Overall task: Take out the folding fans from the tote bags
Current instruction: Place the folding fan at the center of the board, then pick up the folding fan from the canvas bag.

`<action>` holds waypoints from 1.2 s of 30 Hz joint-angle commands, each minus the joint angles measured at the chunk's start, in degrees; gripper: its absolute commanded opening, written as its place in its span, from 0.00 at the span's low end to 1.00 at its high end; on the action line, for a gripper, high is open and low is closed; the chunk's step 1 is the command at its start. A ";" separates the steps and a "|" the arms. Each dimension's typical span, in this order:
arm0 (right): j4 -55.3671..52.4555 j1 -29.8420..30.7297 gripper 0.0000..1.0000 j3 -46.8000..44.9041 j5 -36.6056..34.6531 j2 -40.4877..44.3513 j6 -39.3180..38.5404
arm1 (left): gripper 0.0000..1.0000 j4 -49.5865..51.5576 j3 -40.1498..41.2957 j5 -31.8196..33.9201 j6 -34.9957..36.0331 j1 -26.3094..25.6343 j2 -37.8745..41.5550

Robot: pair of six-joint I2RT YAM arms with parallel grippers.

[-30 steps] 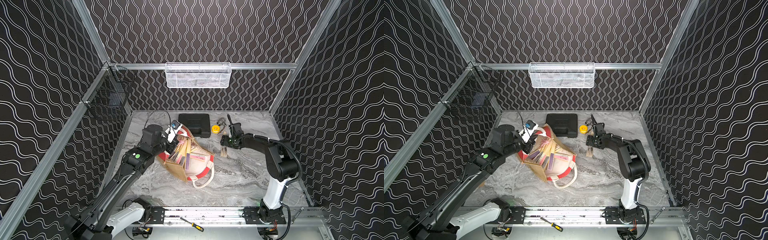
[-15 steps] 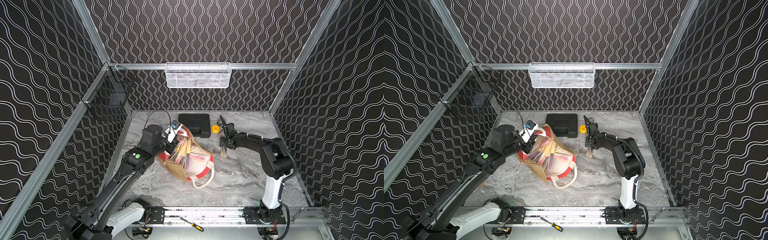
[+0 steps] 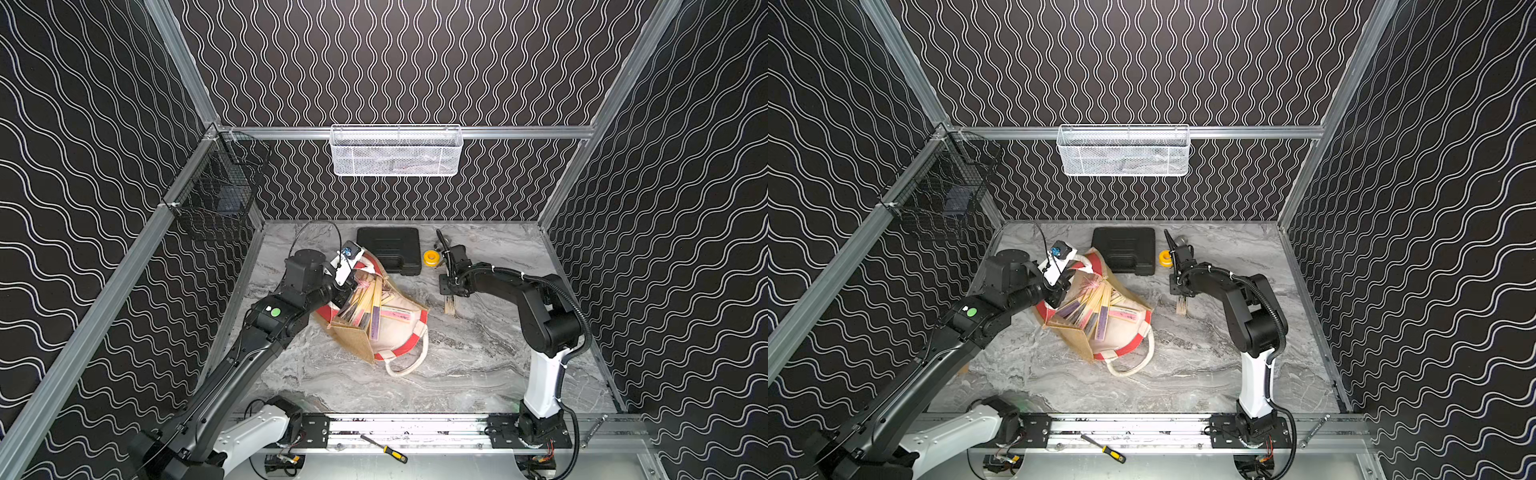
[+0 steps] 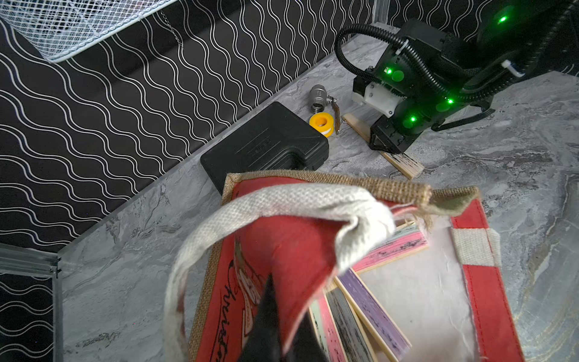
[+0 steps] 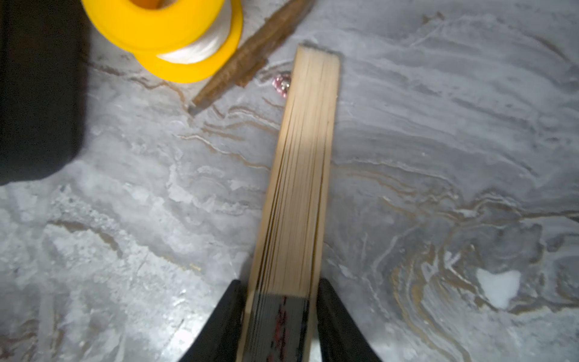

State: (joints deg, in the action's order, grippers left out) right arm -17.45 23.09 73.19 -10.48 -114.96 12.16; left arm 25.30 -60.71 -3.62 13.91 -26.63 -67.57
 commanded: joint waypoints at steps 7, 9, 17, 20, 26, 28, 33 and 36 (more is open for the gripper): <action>-6.73 0.20 0.60 -0.59 -0.25 1.55 -0.60 | 0.00 -3.50 -0.04 -0.21 0.15 0.13 -0.36; -6.88 0.20 0.64 -1.13 -0.02 3.99 0.64 | 0.00 -3.59 0.00 -0.19 0.02 0.09 -0.39; -4.25 0.37 0.65 -10.25 9.39 24.06 6.36 | 0.00 -3.50 0.10 -0.66 -0.48 0.11 -0.10; -2.94 0.37 0.63 -14.04 12.79 32.11 9.64 | 0.00 -4.16 0.46 -1.34 -0.64 0.13 0.04; 5.00 0.93 0.54 -23.09 28.97 46.35 18.59 | 0.00 -3.44 -0.18 -2.01 -1.24 0.16 -0.88; 8.08 1.60 0.52 -25.17 32.41 49.36 21.55 | 0.00 -3.71 0.13 -2.03 -1.25 0.12 -0.47; 10.70 9.06 0.47 -27.35 31.94 54.35 27.17 | 0.00 -3.64 0.03 -1.99 -1.17 0.09 -0.61; 14.15 12.15 0.43 -30.14 30.55 57.68 31.29 | 0.00 -3.33 -0.20 -1.94 -1.21 0.12 -0.81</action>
State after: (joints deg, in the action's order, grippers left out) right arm -8.29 33.56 44.51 20.03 -59.02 37.26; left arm 24.95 -60.38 -5.15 13.50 -26.63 -68.10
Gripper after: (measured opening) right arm 0.435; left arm 0.056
